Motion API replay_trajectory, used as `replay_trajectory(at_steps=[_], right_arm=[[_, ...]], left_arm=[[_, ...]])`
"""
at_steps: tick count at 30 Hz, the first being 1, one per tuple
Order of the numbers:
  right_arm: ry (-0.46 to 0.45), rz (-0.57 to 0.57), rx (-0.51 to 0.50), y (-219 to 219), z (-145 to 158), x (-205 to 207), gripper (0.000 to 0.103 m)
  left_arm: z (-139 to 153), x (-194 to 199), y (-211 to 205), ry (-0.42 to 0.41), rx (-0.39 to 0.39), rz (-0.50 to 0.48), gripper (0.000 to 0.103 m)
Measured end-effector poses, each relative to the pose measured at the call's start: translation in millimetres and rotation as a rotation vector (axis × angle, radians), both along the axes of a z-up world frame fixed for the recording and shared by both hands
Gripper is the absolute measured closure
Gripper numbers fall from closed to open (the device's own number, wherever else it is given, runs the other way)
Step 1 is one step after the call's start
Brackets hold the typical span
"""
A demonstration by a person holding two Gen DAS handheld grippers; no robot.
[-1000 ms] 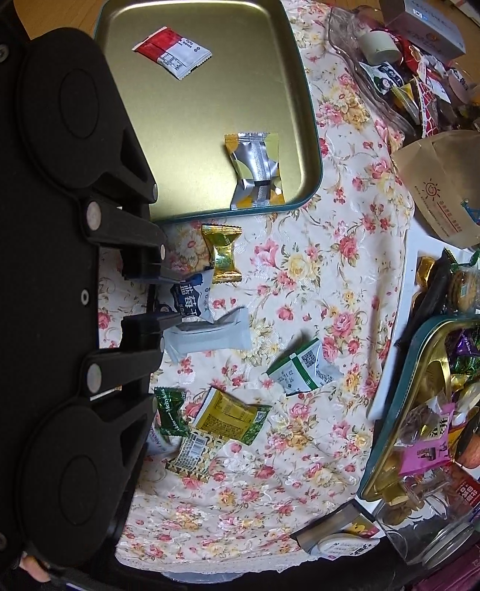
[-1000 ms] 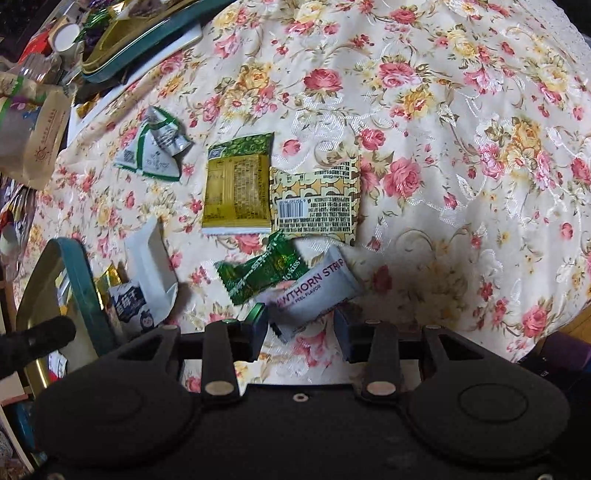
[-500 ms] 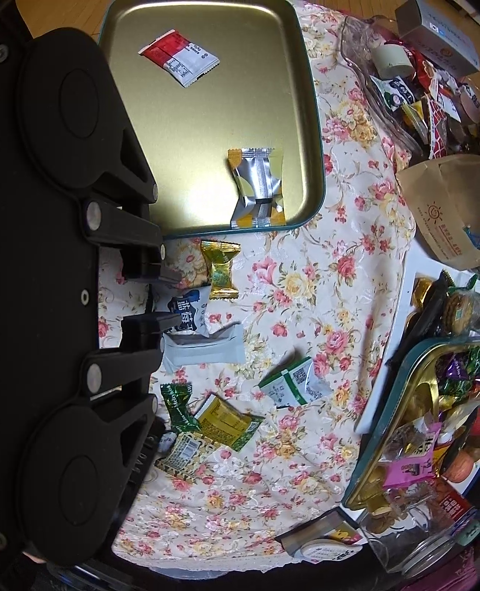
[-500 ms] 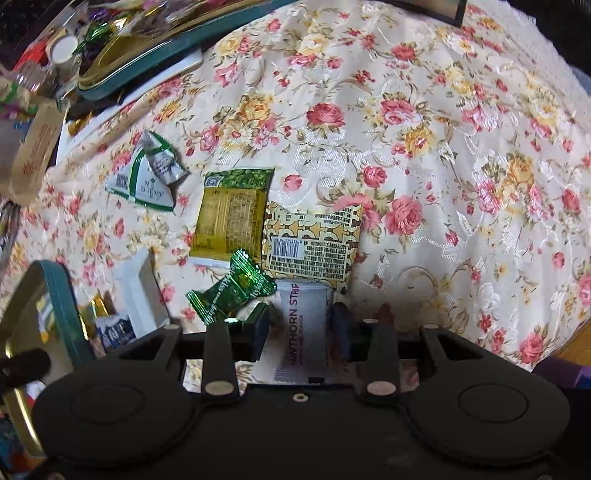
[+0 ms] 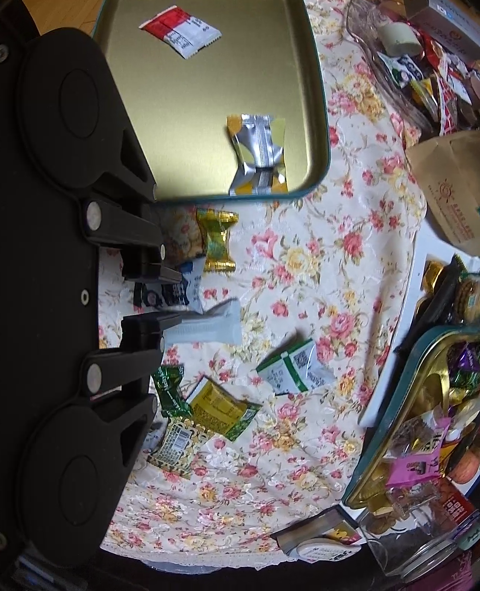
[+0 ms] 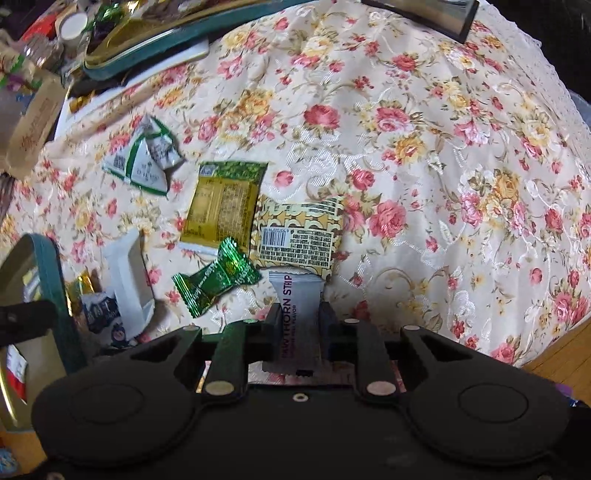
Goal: Organize snacks
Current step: 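Grasp the white hawthorn strip packet with the right gripper, then grasp and lift the blue blueberry packet with the left gripper while the right holds the strip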
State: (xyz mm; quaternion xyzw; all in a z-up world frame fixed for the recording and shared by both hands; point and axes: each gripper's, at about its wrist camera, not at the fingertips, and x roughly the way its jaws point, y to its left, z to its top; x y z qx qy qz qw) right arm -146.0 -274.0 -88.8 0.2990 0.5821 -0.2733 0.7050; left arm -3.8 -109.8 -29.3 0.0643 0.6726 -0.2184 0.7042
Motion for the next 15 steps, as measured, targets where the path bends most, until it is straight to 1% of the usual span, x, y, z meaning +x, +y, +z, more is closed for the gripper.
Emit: replay_trajectory(at_steps=[5, 9, 11, 13, 15], right_arm=[[-0.062, -0.046, 0.004, -18, 23, -12, 0.082], [-0.101, -0.058, 0.021, -23, 36, -19, 0.082], [-0.116, -0.052, 0.018, -19, 42, -19, 0.082], [-0.126, -0.044, 0.014, -18, 46, -21, 0.082], [-0.131, -0.040, 0.014, -16, 49, -23, 0.082]], left_arm=[[-16, -5, -13, -0.018, 0.064, -0.034, 0.078], [-33, -4, -15, -0.017, 0.115, -0.026, 0.078], [-37, -4, -17, -0.031, 0.127, -0.025, 0.078], [-37, -5, -20, -0.064, 0.135, -0.036, 0.078], [-37, -6, -23, -0.081, 0.133, -0.048, 0.078]])
